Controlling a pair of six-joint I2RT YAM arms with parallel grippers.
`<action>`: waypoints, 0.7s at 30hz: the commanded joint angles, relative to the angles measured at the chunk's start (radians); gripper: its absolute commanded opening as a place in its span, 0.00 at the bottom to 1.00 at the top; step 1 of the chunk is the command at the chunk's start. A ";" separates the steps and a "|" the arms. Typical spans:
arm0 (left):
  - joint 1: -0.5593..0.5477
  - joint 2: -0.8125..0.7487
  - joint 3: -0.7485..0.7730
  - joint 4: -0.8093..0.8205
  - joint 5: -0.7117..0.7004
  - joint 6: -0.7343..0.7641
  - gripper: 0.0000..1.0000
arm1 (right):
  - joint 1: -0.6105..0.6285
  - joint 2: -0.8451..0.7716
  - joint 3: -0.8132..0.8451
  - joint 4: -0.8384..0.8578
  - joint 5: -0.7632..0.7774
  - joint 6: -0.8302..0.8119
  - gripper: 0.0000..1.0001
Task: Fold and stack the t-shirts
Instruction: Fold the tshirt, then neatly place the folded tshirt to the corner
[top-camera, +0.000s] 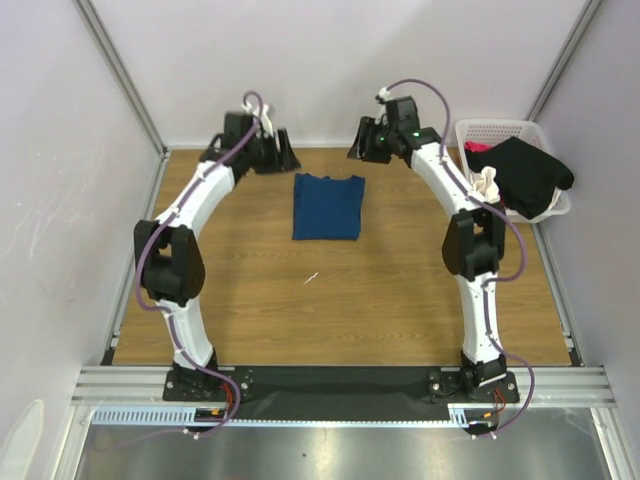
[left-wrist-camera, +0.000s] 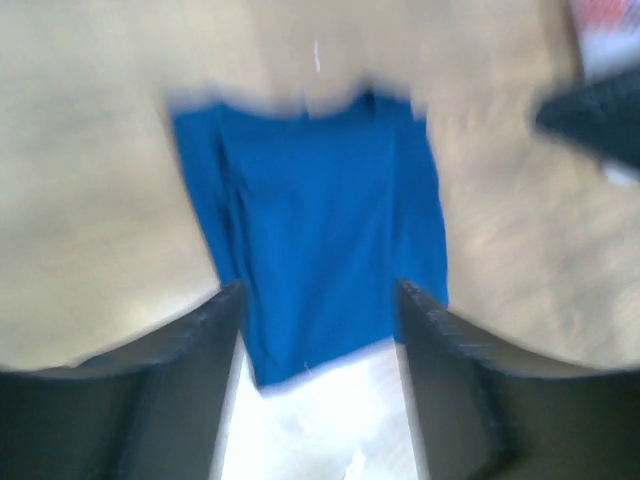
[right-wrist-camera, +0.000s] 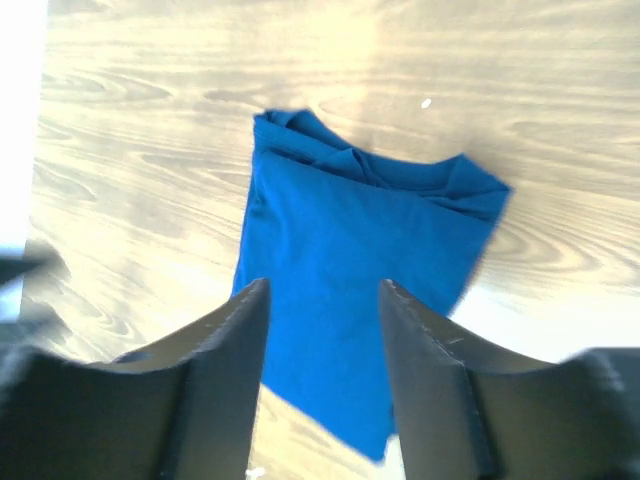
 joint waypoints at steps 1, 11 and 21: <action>0.033 0.100 0.151 0.027 0.072 0.024 0.74 | -0.038 -0.092 -0.102 -0.019 0.018 -0.001 0.58; 0.029 0.307 0.226 0.198 0.097 -0.089 0.77 | -0.075 0.032 -0.144 0.125 -0.018 0.066 0.63; 0.012 0.368 0.173 0.272 0.045 -0.151 0.72 | -0.071 0.148 -0.098 0.179 -0.042 0.135 0.59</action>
